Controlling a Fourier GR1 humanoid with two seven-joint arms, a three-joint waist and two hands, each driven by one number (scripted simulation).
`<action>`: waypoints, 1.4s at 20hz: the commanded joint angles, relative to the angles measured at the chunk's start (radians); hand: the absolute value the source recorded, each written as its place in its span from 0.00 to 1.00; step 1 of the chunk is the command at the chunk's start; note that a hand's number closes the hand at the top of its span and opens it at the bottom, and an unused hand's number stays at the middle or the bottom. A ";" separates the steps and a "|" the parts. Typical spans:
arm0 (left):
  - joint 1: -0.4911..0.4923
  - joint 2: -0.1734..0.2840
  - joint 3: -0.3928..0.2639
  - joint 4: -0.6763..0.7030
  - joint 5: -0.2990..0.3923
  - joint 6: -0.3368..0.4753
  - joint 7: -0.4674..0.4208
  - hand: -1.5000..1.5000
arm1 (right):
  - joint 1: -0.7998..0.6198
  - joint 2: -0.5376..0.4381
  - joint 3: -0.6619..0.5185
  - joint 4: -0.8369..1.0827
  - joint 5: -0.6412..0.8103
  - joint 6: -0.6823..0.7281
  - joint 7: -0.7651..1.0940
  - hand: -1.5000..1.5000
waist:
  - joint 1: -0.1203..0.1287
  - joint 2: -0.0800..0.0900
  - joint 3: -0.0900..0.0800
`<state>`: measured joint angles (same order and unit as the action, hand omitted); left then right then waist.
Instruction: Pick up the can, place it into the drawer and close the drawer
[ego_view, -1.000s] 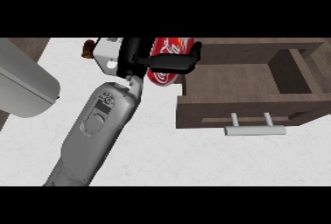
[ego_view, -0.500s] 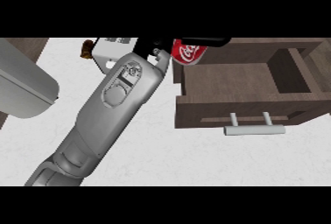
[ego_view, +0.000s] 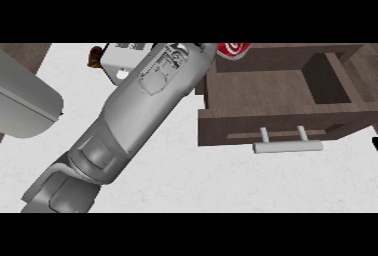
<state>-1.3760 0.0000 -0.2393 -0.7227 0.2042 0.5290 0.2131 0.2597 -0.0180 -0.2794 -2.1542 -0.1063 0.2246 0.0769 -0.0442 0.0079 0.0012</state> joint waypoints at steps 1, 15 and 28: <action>-0.052 0.000 0.005 0.113 0.021 -0.025 -0.067 1.00 | 0.013 0.017 0.040 -0.064 0.038 -0.015 0.044 0.00 | 0.001 0.001 0.000; -0.123 0.000 -0.179 0.287 0.206 0.058 -0.157 1.00 | -0.113 -0.034 0.005 -0.015 -0.004 -0.035 0.121 0.00 | -0.041 0.012 0.001; -0.085 0.000 -0.299 0.369 0.254 0.097 -0.256 1.00 | -0.112 -0.027 0.027 0.026 0.019 -0.011 0.054 0.00 | -0.072 0.022 0.002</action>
<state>-1.4689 0.0000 -0.5148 -0.3782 0.4507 0.6275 -0.0051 0.1355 -0.0508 -0.2639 -2.1327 -0.0928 0.2038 0.1474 -0.1112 0.0272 0.0030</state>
